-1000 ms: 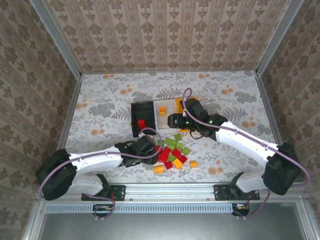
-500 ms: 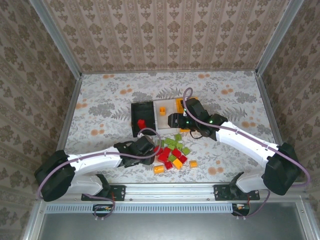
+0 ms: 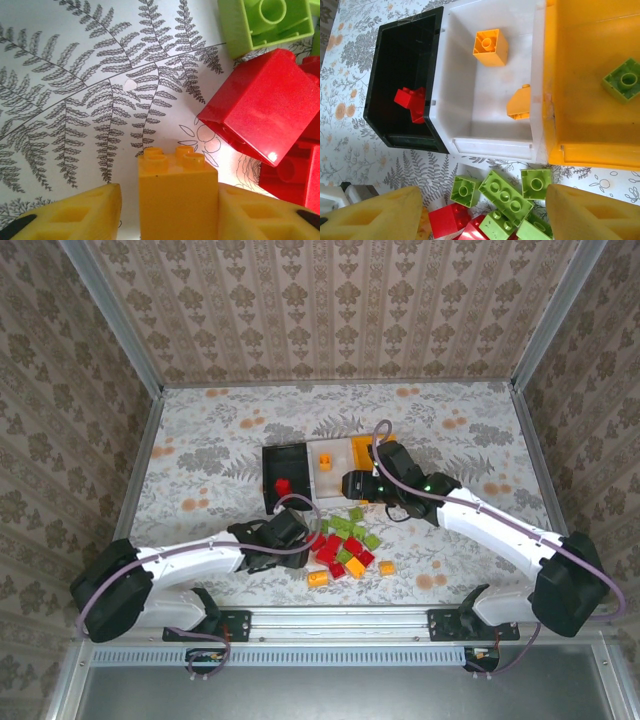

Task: Sort the legos into containers by color

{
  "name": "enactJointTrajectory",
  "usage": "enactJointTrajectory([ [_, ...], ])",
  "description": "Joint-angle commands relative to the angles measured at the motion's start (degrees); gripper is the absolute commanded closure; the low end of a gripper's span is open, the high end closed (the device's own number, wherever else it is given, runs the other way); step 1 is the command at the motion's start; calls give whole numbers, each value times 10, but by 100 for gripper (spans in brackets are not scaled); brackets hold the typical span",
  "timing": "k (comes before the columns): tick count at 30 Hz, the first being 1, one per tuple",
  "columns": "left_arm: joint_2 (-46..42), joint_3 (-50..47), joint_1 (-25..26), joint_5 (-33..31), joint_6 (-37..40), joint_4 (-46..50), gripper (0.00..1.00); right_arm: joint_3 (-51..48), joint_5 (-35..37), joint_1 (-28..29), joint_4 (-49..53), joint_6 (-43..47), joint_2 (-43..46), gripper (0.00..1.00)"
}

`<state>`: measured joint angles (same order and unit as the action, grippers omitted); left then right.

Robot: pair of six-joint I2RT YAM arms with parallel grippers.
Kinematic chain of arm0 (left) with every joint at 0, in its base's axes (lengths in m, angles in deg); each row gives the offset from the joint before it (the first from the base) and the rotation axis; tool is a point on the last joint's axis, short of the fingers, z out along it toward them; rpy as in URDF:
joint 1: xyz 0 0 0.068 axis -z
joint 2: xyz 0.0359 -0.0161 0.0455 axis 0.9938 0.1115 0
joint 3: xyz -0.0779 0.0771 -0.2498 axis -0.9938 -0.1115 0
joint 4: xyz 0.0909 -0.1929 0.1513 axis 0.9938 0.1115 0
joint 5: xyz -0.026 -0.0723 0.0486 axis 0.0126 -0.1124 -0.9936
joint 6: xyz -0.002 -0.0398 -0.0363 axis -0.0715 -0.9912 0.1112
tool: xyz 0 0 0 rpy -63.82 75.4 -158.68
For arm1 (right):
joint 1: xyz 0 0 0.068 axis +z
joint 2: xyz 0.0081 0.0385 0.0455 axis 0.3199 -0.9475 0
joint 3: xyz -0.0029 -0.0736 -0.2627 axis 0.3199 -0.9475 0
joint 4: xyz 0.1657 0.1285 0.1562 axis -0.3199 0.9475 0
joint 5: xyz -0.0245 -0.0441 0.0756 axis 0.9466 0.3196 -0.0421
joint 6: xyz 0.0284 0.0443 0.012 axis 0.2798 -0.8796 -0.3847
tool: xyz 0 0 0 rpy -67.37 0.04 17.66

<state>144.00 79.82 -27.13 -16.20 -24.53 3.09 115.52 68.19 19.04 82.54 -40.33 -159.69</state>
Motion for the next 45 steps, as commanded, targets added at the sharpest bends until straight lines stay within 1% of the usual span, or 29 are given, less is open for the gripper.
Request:
enactJointTrajectory([
  [1, 16, 11, -4, 12, 12, -8, 54, -8, 10, -8, 7, -6, 25, 32],
  [4, 19, 20, -4, 19, 13, -3, 62, -14, 11, -13, 13, -11, 35, 32],
  [6, 8, 32, -3, 19, 15, 8, 64, -20, 13, -17, 12, -15, 45, 32],
  [11, -30, 110, -11, 18, 41, 48, 65, -45, 19, -32, 15, -27, 78, 32],
  [14, -13, 162, -40, 38, 60, 42, 65, -66, 30, -40, 19, -36, 98, 32],
  [17, 32, 207, -81, 71, 73, 6, 65, -88, 33, -46, 23, -41, 113, 32],
  [21, 121, 283, -112, 93, 95, -15, 65, -106, 37, -48, 38, -42, 126, 32],
  [22, 147, 307, -117, 104, 101, -18, 65, -112, 38, -49, 42, -42, 130, 32],
  [25, 217, 376, -121, 108, 113, -15, 65, -127, 45, -49, 55, -43, 145, 32],
  [29, 300, 449, -128, 104, 120, -5, 64, -151, 48, -49, 71, -45, 167, 32],
  [33, 354, 481, -142, 112, 109, -12, 56, -178, 35, -48, 78, -52, 184, 32],
  [37, 368, 504, -145, 121, 98, -22, 45, -204, 11, -46, 89, -51, 193, 32],
  [39, 359, 513, -144, 123, 95, -26, 40, -214, 2, -41, 100, -50, 195, 32],
  [41, 338, 514, -142, 126, 93, -31, 33, -222, -6, -30, 109, -49, 195, 32],
  [45, 271, 489, -135, 127, 90, -47, 20, -237, -15, 1, 143, -50, 193, 32],
])
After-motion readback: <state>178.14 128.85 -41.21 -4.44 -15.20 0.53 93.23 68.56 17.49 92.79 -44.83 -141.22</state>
